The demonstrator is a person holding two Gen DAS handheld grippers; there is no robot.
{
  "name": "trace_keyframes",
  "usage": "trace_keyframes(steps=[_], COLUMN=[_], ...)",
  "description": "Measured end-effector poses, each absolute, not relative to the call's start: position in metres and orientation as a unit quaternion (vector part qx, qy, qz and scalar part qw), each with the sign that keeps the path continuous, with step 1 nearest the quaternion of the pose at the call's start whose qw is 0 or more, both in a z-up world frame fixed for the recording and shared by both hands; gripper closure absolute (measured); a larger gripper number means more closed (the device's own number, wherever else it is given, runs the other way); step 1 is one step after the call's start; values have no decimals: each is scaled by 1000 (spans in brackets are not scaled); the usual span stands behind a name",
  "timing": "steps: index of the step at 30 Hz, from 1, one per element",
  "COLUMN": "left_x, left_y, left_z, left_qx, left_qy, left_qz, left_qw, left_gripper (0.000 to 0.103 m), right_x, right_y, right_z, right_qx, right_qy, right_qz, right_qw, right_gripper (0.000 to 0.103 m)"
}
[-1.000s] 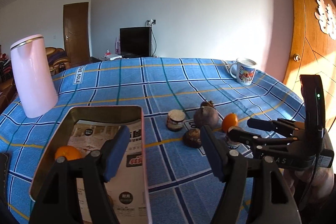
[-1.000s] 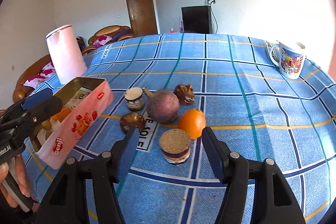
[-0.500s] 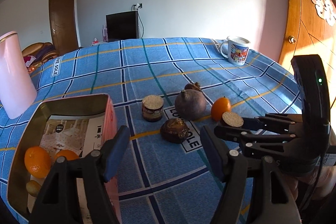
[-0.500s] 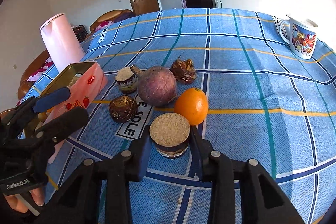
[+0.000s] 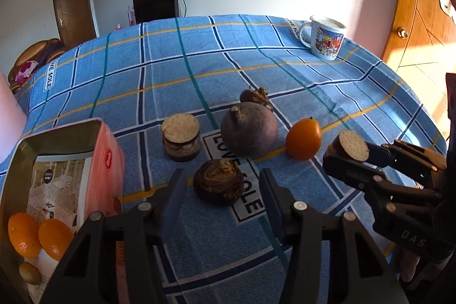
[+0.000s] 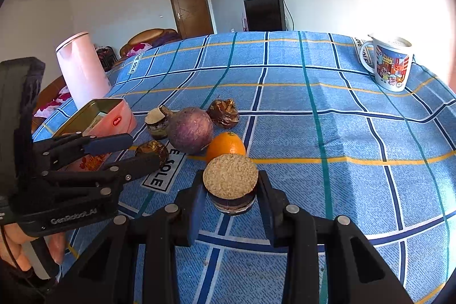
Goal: Organize fruits
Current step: 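Grasp the cork-lidded jar with the right tool while the left tool moves toward the brown fruit, then grasp the brown shelled fruit with the left tool while the right tool holds the jar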
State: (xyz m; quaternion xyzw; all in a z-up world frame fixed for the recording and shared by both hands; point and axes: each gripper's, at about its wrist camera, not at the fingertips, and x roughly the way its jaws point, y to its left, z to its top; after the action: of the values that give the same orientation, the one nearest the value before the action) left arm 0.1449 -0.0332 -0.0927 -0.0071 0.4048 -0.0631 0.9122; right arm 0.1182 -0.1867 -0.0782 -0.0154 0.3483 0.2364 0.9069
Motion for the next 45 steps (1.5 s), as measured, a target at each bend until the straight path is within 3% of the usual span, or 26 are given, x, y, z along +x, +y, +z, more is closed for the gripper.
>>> trace_keyframes(steps=[4,26,45], left_x=[154,105,85], left_y=[-33,-26,-29], left_z=[-99,-62,-52], left_qx=[-15,-17,-3], left_qy=[426,284,227], left_qz=[-62,-54,-35], left_qw=[903,957,973], left_gripper=[62,62,62], right_x=[118,95,76], right_y=[-188,-189,-196], right_z=[-78,-67,-59], right_qx=[-13,-25,-17], right_qy=[348,275,211], right_qz=[236,236,248], right_qw=[907,932,945], right_gripper=[66,66,66])
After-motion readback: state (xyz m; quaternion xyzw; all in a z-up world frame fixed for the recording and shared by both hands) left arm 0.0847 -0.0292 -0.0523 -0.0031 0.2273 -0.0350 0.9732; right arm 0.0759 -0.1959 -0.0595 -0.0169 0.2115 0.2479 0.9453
